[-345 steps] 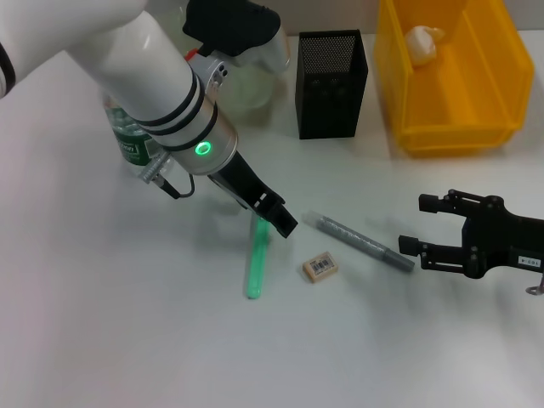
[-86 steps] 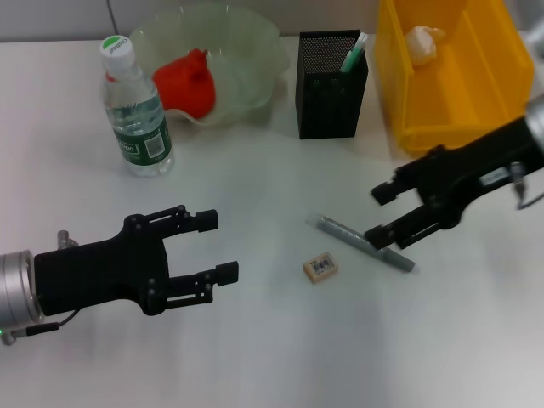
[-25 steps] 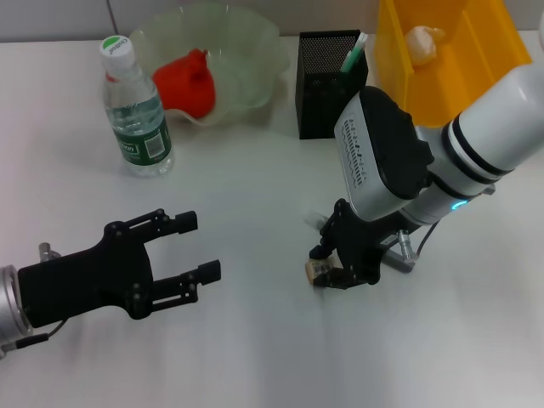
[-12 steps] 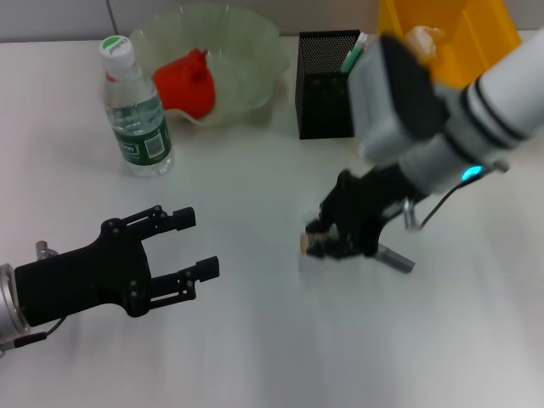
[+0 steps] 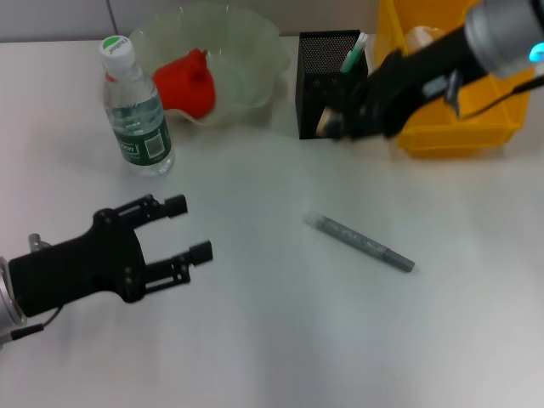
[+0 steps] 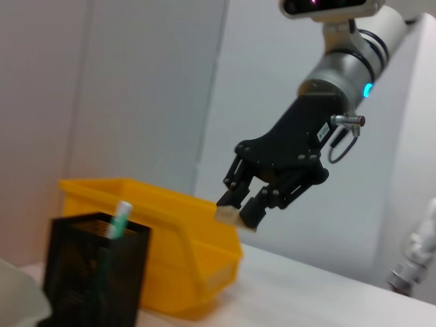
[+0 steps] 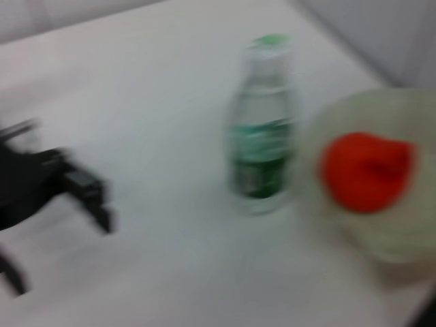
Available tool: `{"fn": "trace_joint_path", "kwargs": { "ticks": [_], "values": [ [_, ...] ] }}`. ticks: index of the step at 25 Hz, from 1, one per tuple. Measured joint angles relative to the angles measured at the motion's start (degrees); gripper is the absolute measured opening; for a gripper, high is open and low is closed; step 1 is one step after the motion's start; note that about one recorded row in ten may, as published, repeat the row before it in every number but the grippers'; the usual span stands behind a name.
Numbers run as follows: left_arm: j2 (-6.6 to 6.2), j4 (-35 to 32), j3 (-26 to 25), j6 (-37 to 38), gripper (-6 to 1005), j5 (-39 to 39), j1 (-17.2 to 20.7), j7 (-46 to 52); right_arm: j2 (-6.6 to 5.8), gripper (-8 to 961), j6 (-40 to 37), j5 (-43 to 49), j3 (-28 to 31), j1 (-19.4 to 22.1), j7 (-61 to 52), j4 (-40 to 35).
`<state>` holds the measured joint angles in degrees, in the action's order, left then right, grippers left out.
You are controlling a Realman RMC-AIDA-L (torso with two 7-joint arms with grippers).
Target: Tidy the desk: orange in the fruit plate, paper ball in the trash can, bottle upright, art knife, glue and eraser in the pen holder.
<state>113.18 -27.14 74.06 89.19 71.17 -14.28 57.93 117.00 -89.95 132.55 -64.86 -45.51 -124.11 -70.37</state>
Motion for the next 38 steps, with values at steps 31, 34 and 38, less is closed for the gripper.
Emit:
{"fn": "trace_joint_path", "kwargs": {
  "ticks": [31, 34, 38],
  "values": [
    [1.78, 0.5, -4.7, -2.9, 773, 0.0, 0.3, -3.0, 2.28, 301, 28.7, 11.2, -2.4, -6.2, -10.2, 14.4],
    [1.79, 0.5, -4.7, -2.9, 773, 0.0, 0.2, -3.0, 2.27, 307, 29.1, 11.4, -2.4, -6.3, -10.2, 14.6],
    [1.78, 0.5, -4.7, -2.8, 773, 0.0, 0.1, -3.0, 2.27, 315, 29.5, 11.5, -2.8, -6.4, -10.2, 14.6]
  ]
}}
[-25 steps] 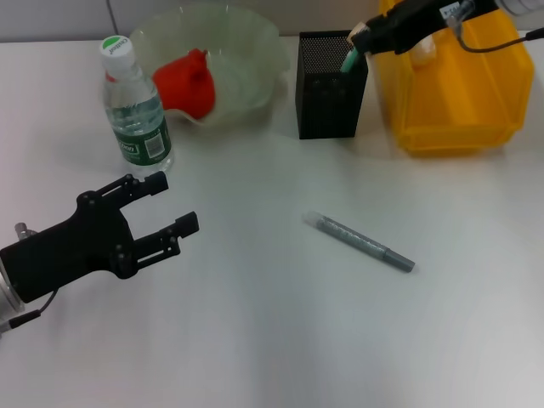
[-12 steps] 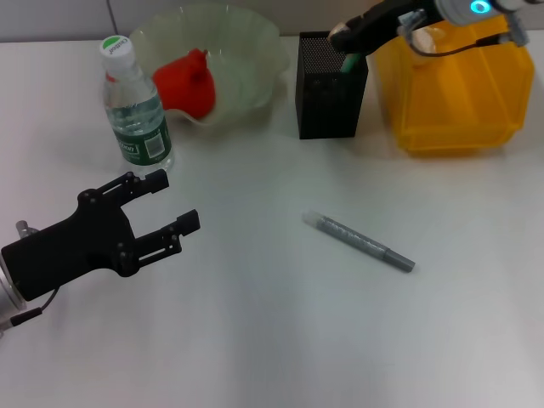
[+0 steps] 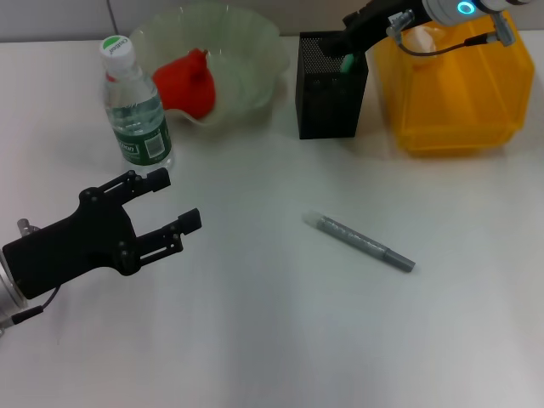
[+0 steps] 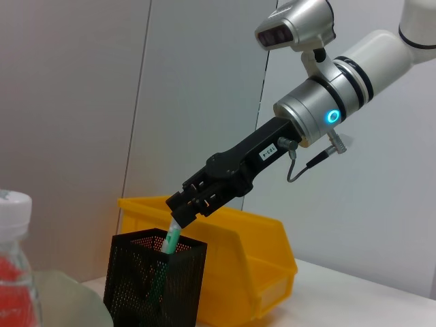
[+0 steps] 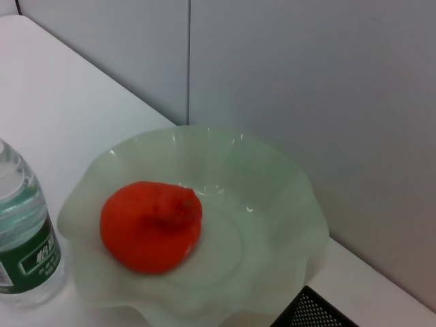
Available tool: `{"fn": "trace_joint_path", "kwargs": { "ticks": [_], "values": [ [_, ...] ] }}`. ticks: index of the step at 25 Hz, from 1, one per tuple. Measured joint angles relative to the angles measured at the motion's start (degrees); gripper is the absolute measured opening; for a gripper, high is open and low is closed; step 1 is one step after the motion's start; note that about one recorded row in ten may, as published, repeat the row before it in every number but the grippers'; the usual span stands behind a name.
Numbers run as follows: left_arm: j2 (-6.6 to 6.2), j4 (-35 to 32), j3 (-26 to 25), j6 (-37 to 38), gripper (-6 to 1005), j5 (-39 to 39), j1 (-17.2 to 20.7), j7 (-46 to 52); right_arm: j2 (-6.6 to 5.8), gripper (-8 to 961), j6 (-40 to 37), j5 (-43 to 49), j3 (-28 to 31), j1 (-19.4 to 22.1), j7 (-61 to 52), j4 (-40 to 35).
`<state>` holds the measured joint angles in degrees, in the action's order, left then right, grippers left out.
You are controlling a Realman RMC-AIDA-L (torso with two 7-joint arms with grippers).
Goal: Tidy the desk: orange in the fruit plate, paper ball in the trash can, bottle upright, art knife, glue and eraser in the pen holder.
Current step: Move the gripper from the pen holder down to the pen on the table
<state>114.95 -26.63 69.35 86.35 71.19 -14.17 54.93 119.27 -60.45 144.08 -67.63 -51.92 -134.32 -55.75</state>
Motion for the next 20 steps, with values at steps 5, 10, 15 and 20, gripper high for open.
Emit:
{"fn": "trace_joint_path", "kwargs": {
  "ticks": [5, 10, 15, 20],
  "values": [
    [-0.15, 0.0, 0.1, 0.1, 773, 0.0, -0.1, 0.0, 0.0, 504, 0.5, -2.1, 0.2, 0.7, 0.2, -0.6],
    [-0.31, 0.0, 0.5, 0.5, 773, 0.0, -0.2, 0.0, -0.64, 629, -6.4, -14.2, 1.3, 4.4, 3.8, -6.1],
    [-0.46, 0.0, 0.5, 0.7, 773, 0.0, -0.2, 0.2, -1.64, 650, -21.0, -18.2, 2.7, 5.8, 4.4, -10.9],
    [-0.55, 0.0, 0.6, 0.8, 773, 0.9, -0.3, 0.3, -1.54, 649, -28.2, -12.5, 2.2, 4.4, 4.0, -9.7]
  ]
}}
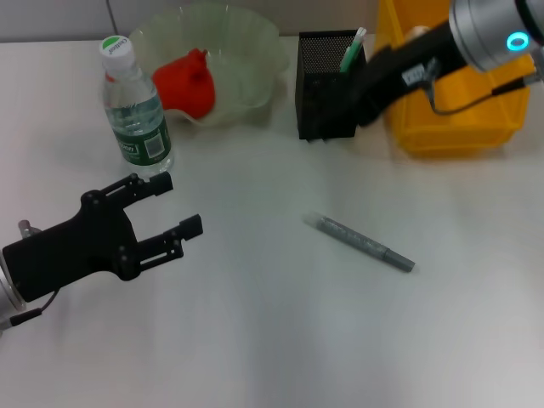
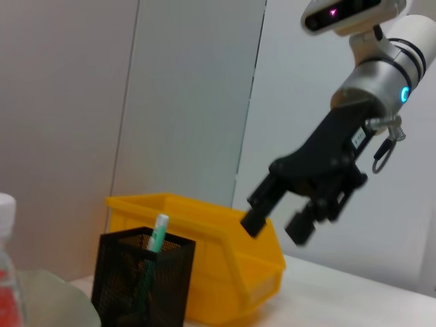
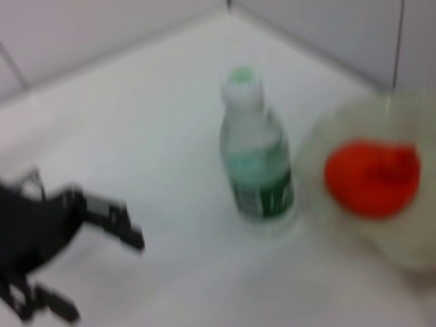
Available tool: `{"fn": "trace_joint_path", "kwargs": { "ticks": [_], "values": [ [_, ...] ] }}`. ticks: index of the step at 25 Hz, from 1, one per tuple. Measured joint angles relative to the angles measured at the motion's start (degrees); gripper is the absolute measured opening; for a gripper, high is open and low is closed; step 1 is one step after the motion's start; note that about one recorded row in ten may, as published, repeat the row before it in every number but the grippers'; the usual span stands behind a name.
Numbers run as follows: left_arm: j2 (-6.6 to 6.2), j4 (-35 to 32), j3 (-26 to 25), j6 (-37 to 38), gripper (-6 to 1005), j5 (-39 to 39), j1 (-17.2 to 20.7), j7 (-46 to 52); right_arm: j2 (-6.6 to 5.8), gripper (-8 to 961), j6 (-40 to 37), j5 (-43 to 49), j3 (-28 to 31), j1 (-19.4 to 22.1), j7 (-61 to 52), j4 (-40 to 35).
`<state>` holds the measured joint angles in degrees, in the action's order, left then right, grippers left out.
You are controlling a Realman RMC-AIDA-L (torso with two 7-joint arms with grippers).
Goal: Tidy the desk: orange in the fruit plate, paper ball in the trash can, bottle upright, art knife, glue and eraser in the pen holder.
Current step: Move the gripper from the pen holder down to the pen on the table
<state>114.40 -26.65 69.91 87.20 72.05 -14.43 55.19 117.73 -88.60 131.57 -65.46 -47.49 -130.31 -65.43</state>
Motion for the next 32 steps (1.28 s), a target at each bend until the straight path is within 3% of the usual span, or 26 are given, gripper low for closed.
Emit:
{"fn": "trace_joint_path", "kwargs": {
  "ticks": [2, 12, 24, 27, 32],
  "values": [
    [0.01, -0.2, 0.0, 0.2, 773, 1.4, -0.1, 0.1, 0.99, 648, -1.0, 4.6, -1.5, -1.1, 0.2, 2.5],
    [0.44, -0.1, -0.2, 0.7, 773, 3.5, -0.5, 0.3, 1.27, 646, 4.6, 6.2, -13.1, -3.0, -0.1, 11.8],
    [0.56, 0.0, -0.3, 0.8, 773, 3.5, -0.5, 0.5, 1.75, 609, 10.5, 8.4, -16.1, -2.9, 0.1, 15.6],
    [0.56, 0.0, -0.4, 0.8, 773, 3.5, -0.5, 0.5, 1.81, 596, 12.5, 8.4, -19.3, -2.5, 0.3, 15.9],
    [0.56, 0.0, -0.5, 0.6, 773, 3.5, -0.6, 0.5, 1.81, 518, 15.5, 8.4, -22.4, -2.0, 0.3, 16.3]
  ]
}}
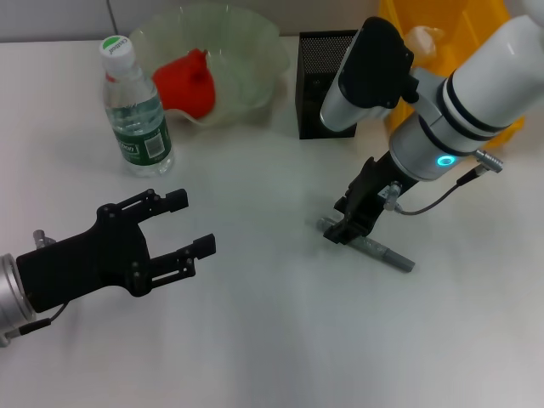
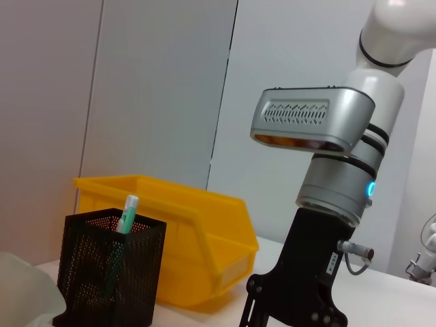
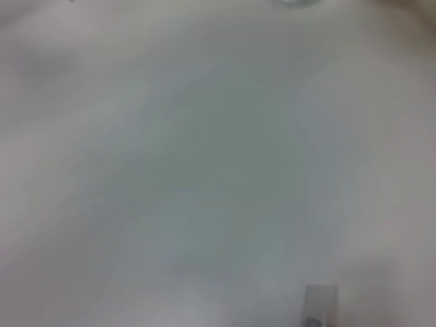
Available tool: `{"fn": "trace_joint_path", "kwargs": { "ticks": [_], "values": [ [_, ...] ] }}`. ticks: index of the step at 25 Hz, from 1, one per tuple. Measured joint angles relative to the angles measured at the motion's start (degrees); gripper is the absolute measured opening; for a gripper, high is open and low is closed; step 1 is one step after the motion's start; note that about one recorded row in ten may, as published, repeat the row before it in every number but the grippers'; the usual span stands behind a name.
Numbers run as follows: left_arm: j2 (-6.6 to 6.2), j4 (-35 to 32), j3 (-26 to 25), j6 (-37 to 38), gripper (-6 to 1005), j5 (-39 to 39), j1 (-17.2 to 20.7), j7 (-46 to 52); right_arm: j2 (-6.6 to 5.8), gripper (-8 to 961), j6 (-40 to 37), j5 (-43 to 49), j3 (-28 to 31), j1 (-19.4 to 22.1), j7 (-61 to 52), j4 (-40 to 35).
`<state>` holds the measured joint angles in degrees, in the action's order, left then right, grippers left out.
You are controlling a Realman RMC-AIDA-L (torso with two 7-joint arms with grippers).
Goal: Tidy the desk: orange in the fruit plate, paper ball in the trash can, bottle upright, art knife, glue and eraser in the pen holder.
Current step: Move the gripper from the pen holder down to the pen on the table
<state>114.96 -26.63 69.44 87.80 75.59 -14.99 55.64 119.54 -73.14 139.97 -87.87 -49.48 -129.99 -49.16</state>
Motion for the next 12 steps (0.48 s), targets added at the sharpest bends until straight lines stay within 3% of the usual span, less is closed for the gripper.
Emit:
{"fn": "trace_joint_path", "kwargs": {
  "ticks": [8, 12],
  "values": [
    [0.0, 0.0, 0.0, -0.1, 773, 0.0, -0.1, 0.0, 0.08, 444, 1.3, -0.2, -2.0, 0.3, 0.0, 0.0],
    [0.0, 0.0, -0.1, 0.0, 773, 0.0, -0.2, 0.0, 0.09, 359, 1.6, -0.3, -2.1, 0.3, 0.1, 0.0]
  ]
}}
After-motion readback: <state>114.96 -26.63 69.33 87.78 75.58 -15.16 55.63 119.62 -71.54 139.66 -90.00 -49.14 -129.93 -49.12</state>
